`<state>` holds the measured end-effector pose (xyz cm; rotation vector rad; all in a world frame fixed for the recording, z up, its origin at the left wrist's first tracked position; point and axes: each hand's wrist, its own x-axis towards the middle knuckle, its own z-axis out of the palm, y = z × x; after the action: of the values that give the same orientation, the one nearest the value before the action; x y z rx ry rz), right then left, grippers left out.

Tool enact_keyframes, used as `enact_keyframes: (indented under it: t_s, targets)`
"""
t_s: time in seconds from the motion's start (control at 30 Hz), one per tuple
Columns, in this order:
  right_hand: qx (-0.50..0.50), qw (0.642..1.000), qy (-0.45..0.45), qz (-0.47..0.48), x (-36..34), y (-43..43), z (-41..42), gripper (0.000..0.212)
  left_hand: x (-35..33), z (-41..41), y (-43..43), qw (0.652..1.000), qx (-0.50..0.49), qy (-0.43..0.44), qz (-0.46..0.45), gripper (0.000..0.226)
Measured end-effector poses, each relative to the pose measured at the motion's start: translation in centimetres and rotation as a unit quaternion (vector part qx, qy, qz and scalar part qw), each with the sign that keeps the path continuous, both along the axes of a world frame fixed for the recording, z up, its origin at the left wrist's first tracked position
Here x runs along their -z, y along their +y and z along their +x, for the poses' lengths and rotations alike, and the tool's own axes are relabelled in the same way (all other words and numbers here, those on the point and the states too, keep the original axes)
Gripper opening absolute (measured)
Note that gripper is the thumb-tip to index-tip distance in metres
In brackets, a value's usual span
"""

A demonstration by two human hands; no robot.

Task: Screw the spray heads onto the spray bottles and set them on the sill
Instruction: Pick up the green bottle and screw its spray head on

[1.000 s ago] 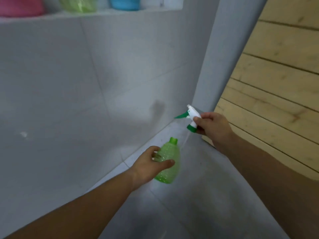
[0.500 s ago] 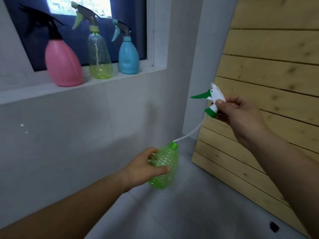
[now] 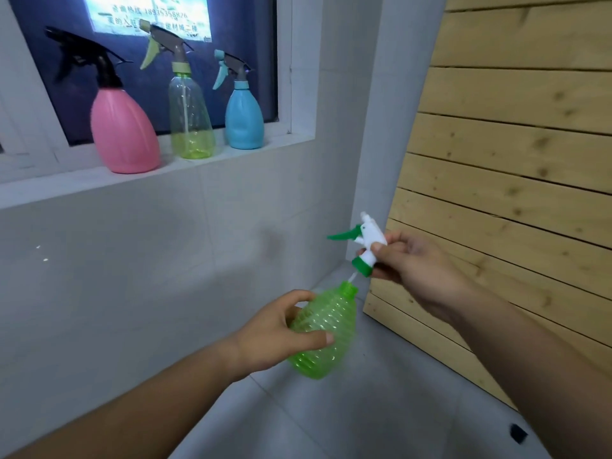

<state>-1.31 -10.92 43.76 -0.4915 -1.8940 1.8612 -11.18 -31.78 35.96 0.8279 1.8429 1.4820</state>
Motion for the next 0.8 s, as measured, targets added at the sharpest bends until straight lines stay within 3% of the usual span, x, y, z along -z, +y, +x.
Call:
enact_keyframes:
  t_s: [0.13, 0.33, 0.5, 0.7, 0.8]
  targets:
    - [-0.044, 0.999, -0.027, 0.003, 1.4, -0.8, -0.2, 0.005, -0.8, 0.6, 0.3, 0.999, 0.017, -0.040, 0.006, 0.049]
    - [-0.124, 0.984, -0.074, 0.100, 2.3, -0.4, 0.0, 0.030, -0.9, 0.9, 0.2, 0.998, -0.006, -0.064, 0.017, 0.052]
    - [-0.162, 0.978, -0.075, 0.106, 2.3, 0.1, 0.2, 0.041, -0.9, 1.2, 0.0, 0.995, -0.009, -0.094, 0.023, 0.050]
    - [-0.064, 0.967, -0.101, 0.226, 3.4, -1.2, -0.2, 0.039, -1.0, 1.6, 0.2, 0.997, 0.004, -0.078, 0.012, 0.049]
    - [-0.121, 0.977, -0.091, 0.150, 3.1, -0.8, -0.3, 0.044, -1.2, 1.2, 0.0, 0.997, 0.006, -0.081, 0.013, 0.049]
